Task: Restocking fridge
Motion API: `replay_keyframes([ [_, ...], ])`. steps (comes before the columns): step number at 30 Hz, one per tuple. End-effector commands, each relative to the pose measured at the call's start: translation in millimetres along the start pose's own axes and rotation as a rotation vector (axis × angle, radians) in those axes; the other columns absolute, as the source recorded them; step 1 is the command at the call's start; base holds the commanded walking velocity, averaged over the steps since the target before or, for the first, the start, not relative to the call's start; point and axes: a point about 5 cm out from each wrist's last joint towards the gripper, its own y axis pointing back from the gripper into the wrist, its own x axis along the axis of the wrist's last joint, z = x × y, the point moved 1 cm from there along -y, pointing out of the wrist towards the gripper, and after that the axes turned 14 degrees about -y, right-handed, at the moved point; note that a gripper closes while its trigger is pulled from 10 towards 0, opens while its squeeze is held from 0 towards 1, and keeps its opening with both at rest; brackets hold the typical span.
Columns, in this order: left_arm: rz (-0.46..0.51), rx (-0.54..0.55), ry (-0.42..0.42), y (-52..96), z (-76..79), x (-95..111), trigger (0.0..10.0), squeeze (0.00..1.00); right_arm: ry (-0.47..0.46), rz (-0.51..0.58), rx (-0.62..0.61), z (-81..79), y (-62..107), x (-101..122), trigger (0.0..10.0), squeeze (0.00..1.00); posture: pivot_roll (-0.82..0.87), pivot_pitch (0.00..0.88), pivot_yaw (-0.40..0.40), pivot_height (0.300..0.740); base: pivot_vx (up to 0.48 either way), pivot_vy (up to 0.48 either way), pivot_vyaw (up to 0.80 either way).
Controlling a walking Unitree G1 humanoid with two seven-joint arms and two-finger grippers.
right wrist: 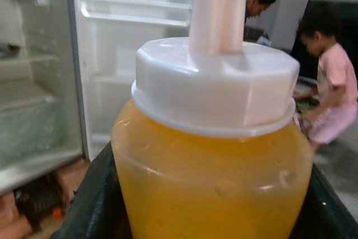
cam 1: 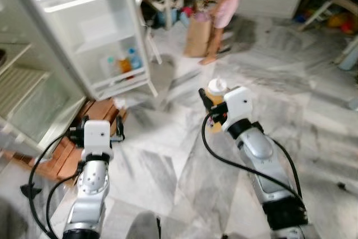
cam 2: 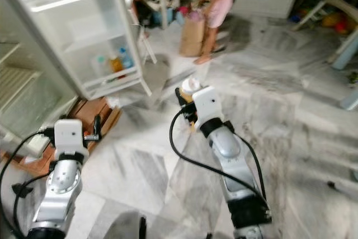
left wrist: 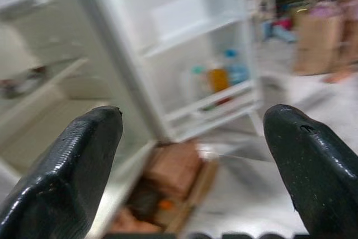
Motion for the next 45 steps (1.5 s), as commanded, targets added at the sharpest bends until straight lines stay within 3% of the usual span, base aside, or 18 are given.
replay_keyframes([
  [1,0.0,0.001,-0.002,2.6,2.6,0,10.0,0.0,0.033,0.012,-0.056,13.8,3.0,2,10.0,0.0,0.1,0.079,0.033,0.74,0.0,0.461,0.0],
  [7,-0.003,0.041,0.013,13.1,-5.3,-5,10.0,0.0,0.114,0.047,-0.222,42.8,19.9,3,10.0,0.0,0.11,0.07,0.024,0.74,0.0,0.452,0.0],
  [10,-0.018,0.105,0.003,18.9,-16.6,-10,10.0,0.0,0.142,0.027,-0.328,62.0,31.6,-1,10.0,0.0,0.11,0.063,0.02,0.74,0.0,0.447,0.0],
  [15,-0.038,0.166,-0.046,20.6,-26.8,-16,10.0,0.0,0.107,-0.017,-0.416,78.8,39.8,-12,10.0,0.0,0.12,0.053,0.014,0.74,0.0,0.442,0.0],
  [22,-0.008,0.14,-0.036,12.2,-20.6,-8,10.0,0.0,0.111,-0.007,-0.275,58.9,28.9,-11,10.0,0.0,0.11,0.045,0.015,0.74,0.425,0.055,0.34],
  [33,-0.044,0.092,-0.049,14.7,-8.6,-11,10.0,0.0,0.075,0.007,-0.246,56.2,23.0,-11,10.0,0.0,0.11,0.049,0.006,0.74,0.424,-0.112,0.8],
  [45,-0.056,0.132,-0.04,11.2,-9.5,-10,10.0,0.0,0.074,0.016,-0.178,46.8,18.6,-10,10.0,0.0,0.1,0.056,0.0,0.74,0.38,-0.271,0.79],
])
